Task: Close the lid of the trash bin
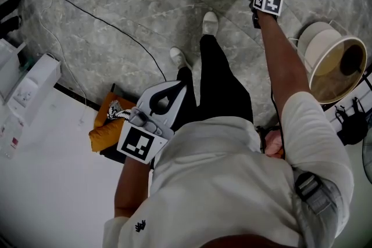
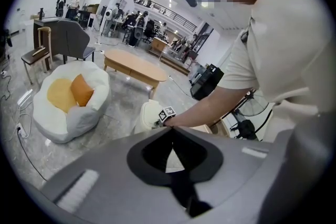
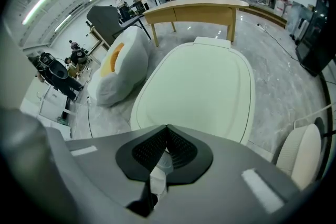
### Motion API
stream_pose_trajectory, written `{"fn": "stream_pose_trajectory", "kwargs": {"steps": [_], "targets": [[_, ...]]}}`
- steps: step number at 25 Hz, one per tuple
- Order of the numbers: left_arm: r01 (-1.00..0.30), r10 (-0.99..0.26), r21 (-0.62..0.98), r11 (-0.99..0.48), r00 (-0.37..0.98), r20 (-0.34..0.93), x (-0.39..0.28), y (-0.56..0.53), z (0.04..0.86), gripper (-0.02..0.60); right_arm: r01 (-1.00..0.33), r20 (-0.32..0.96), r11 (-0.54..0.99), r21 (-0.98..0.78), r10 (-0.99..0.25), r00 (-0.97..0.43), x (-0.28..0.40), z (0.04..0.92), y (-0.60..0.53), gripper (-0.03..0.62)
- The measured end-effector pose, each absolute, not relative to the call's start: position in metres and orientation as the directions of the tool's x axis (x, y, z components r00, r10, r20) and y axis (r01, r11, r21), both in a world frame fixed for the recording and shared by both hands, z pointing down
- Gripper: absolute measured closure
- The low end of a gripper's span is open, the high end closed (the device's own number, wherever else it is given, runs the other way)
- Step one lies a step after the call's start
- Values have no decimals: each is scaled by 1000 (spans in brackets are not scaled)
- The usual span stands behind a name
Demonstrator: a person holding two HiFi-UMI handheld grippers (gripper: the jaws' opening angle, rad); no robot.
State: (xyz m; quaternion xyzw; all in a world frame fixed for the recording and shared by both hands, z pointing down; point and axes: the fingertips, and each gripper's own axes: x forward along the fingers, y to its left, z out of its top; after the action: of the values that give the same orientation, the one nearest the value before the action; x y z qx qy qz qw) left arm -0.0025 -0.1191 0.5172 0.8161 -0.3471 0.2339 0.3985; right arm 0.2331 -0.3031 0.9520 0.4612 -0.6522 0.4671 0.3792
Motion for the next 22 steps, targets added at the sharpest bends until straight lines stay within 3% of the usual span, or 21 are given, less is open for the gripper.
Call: {"fn": "stream_pose_trajectory", "kwargs": {"steps": [11, 22], "targets": [[-721, -384, 471, -508, 679, 625, 1, -120, 502, 526, -949, 911, 168, -267, -278, -306, 228, 921, -301, 591], [-648, -432, 453, -613, 754, 495, -18, -99, 442, 526, -940, 867, 208, -269, -373, -330, 218, 816, -234, 591]]}}
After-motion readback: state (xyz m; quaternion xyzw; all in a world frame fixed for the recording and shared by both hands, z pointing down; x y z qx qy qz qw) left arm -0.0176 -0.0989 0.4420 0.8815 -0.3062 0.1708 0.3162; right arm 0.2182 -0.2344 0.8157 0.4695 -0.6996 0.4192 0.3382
